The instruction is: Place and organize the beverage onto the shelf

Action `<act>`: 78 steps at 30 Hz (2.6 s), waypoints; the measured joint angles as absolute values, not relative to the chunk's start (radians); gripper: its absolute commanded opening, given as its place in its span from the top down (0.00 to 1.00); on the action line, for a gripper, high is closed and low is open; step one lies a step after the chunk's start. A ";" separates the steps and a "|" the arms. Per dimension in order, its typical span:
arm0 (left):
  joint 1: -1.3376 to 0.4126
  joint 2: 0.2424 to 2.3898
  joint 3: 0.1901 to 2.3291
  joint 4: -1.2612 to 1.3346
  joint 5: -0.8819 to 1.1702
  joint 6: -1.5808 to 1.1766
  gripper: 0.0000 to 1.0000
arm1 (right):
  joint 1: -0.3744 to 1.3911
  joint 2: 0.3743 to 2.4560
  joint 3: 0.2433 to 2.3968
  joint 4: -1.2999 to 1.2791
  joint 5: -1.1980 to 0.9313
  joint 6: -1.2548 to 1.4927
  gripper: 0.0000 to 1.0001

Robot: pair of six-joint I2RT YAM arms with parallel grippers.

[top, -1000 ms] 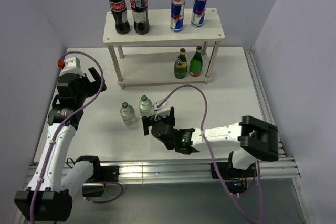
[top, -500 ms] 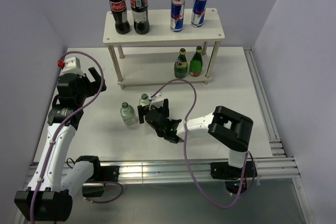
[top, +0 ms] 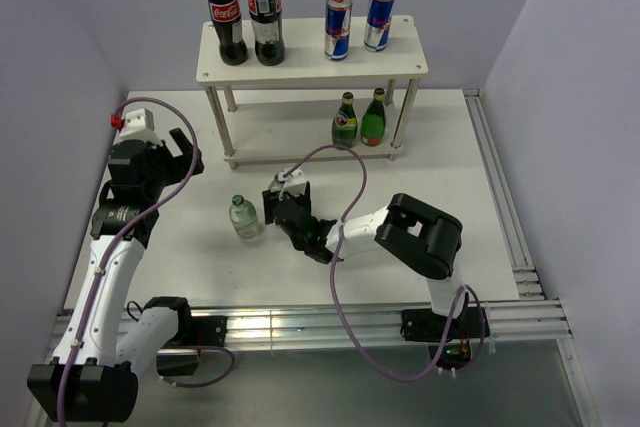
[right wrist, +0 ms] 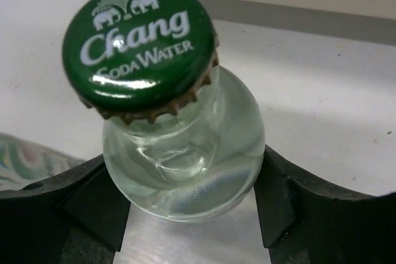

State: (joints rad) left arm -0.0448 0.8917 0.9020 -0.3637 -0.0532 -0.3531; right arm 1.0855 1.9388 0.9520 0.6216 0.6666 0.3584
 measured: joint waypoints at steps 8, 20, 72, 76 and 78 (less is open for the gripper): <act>-0.187 0.881 0.917 -0.372 -0.173 -0.410 0.01 | 1.037 1.955 0.952 0.667 0.653 0.346 1.00; -0.816 0.804 0.799 -0.389 -0.709 -0.651 0.01 | 1.027 1.847 0.815 0.665 0.675 0.351 1.00; -0.854 1.514 0.534 0.212 -1.037 -0.799 0.49 | 1.023 1.567 0.547 0.560 0.726 0.485 1.00; -0.834 1.544 0.549 0.258 -1.031 -0.760 0.98 | 1.023 1.554 0.528 0.568 0.732 0.494 1.00; -0.828 1.562 0.566 0.265 -1.026 -0.748 1.00 | 1.023 1.540 0.513 0.570 0.738 0.498 1.00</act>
State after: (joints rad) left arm -0.8276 1.5623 0.5659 0.2653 -1.0260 -0.7483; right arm 1.0229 1.5398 0.5125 0.5705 0.7380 0.4984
